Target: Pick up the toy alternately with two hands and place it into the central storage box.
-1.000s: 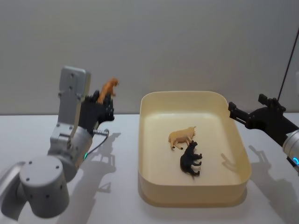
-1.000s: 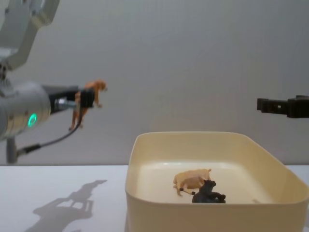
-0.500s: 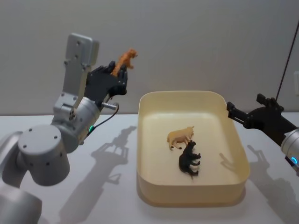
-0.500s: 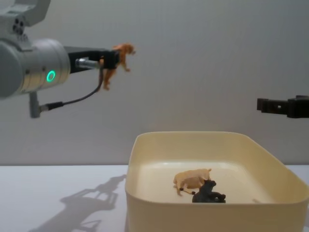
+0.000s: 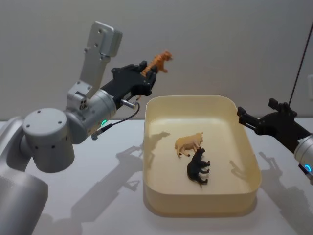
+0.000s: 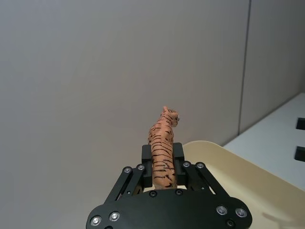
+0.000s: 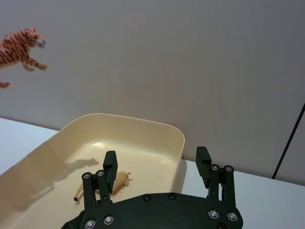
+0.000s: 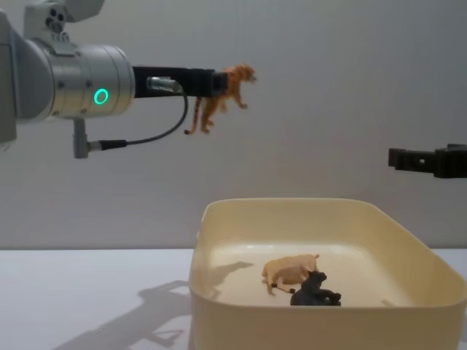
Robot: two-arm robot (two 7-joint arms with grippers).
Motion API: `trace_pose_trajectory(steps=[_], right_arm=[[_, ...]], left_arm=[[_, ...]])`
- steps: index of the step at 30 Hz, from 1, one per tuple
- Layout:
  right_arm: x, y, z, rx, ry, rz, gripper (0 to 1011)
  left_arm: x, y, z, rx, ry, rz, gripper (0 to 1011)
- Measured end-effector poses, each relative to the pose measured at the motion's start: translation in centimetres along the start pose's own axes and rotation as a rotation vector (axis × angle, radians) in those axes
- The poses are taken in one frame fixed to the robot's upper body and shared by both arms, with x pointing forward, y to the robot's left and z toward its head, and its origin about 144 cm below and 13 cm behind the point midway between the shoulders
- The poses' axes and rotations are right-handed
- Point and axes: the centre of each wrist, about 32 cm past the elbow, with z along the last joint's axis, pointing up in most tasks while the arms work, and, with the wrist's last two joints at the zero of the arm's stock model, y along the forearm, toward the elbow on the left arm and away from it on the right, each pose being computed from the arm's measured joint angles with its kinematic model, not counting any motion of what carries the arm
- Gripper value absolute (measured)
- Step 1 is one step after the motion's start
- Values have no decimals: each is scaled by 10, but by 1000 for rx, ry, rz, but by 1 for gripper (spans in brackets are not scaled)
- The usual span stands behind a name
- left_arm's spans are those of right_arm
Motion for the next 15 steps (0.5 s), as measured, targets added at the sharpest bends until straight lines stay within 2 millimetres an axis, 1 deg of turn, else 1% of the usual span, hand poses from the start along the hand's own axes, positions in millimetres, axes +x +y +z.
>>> trace_pose_trajectory(steps=[8,15], right_arm=[[0,0,0,0,0,0,1001],[0,0,0,0,0,0,1001]], left_arm=[[6,-8,0,77,29,-124,235],[7,-13,-4,116,43,-192,235]])
